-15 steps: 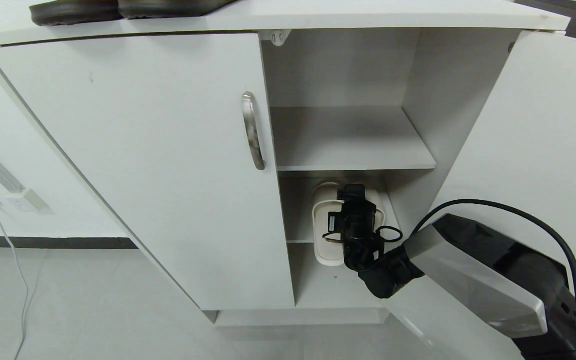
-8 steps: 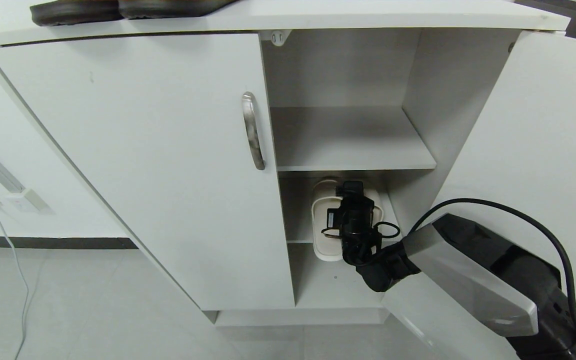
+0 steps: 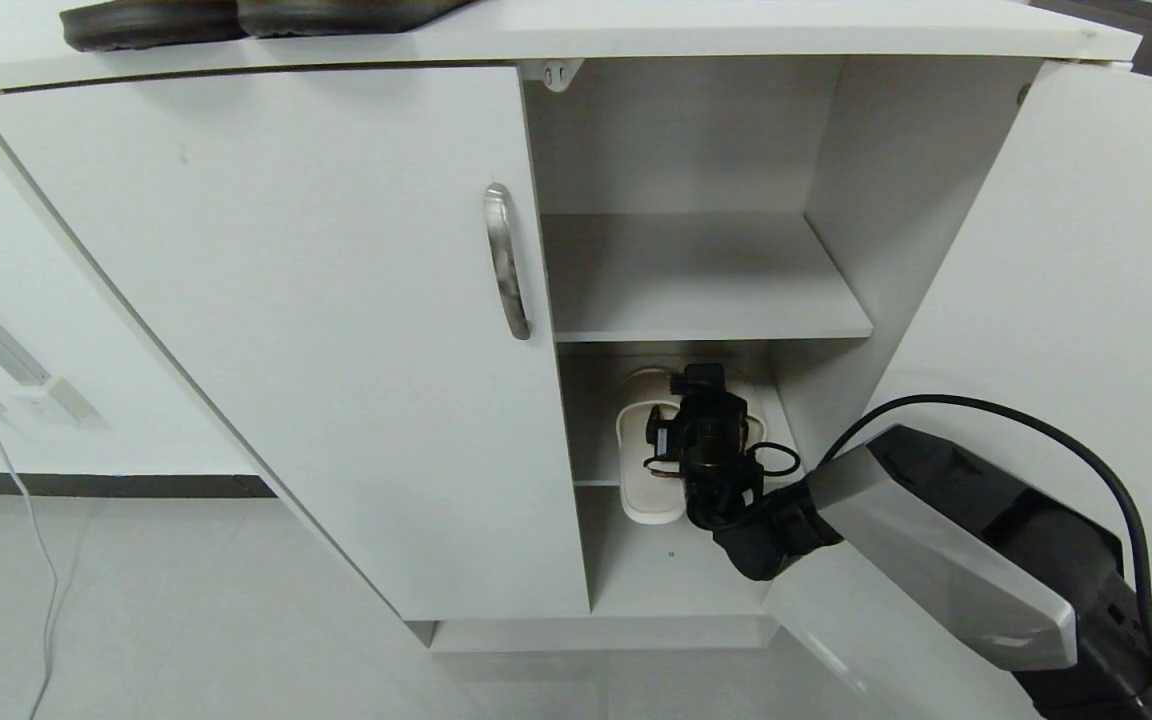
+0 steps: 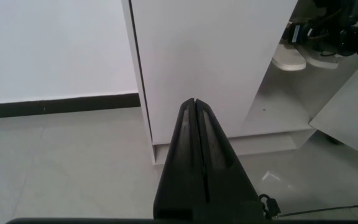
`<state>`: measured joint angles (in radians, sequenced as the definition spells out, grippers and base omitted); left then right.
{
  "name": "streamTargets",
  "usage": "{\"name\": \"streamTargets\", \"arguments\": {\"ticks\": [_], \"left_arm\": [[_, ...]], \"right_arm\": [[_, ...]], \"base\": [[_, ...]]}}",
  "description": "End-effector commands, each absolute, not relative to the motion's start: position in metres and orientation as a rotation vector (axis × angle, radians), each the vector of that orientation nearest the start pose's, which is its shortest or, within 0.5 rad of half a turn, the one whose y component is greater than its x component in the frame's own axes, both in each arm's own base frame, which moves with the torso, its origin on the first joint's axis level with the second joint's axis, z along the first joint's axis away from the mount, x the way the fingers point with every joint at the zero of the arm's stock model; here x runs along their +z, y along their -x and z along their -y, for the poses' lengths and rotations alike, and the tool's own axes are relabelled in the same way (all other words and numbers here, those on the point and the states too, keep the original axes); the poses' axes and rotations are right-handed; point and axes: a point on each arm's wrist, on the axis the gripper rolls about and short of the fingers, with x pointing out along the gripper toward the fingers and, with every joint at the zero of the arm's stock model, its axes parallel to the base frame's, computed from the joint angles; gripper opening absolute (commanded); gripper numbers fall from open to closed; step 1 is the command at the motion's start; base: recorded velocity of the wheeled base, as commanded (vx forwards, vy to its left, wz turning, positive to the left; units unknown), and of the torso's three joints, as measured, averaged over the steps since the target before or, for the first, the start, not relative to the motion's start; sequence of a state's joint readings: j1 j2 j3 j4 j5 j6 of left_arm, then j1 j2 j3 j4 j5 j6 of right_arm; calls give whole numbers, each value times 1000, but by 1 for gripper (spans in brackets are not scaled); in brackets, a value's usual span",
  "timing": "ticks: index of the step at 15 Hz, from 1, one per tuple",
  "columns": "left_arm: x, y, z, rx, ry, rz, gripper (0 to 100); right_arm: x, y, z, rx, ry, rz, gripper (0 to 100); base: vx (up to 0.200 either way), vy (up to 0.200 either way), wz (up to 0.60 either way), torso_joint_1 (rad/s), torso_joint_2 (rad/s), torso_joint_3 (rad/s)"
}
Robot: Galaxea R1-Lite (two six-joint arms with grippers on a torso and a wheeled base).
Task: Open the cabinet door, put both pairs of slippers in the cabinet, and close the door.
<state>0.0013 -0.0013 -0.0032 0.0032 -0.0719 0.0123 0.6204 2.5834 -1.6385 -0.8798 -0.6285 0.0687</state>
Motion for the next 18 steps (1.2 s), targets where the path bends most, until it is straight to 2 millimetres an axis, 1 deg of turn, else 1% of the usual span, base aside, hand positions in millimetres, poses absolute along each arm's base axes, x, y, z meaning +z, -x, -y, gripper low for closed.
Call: {"name": "streamTargets", "arguments": {"ticks": [1, 4, 8, 12, 15, 17, 18], "left_arm": [[76, 23, 2, -71, -12, 0, 0], [76, 23, 2, -71, -11, 0, 0], [76, 23, 2, -71, -11, 0, 0], [76, 23, 2, -69, -11, 0, 0], [76, 23, 2, -69, -11, 0, 0], [76, 23, 2, -69, -11, 0, 0], [76, 23, 2, -71, -11, 0, 0]], "right_arm": [[61, -420, -287, -7, -23, -59, 100], [73, -407, -281, 0, -28, -55, 100], [89, -370, -278, 40, -28, -53, 100], [95, -329, -271, 81, -25, -55, 100], [97, -290, -253, 115, -15, -73, 100], [94, -273, -249, 142, -6, -86, 100], [94, -269, -253, 158, -5, -85, 100]], "base": [[0, 0, 0, 0, 0, 0], [0, 0, 0, 0, 0, 0], [0, 0, 0, 0, 0, 0], [0, 0, 0, 0, 0, 0], [0, 0, 0, 0, 0, 0], [0, 0, 0, 0, 0, 0], [0, 0, 0, 0, 0, 0]]}}
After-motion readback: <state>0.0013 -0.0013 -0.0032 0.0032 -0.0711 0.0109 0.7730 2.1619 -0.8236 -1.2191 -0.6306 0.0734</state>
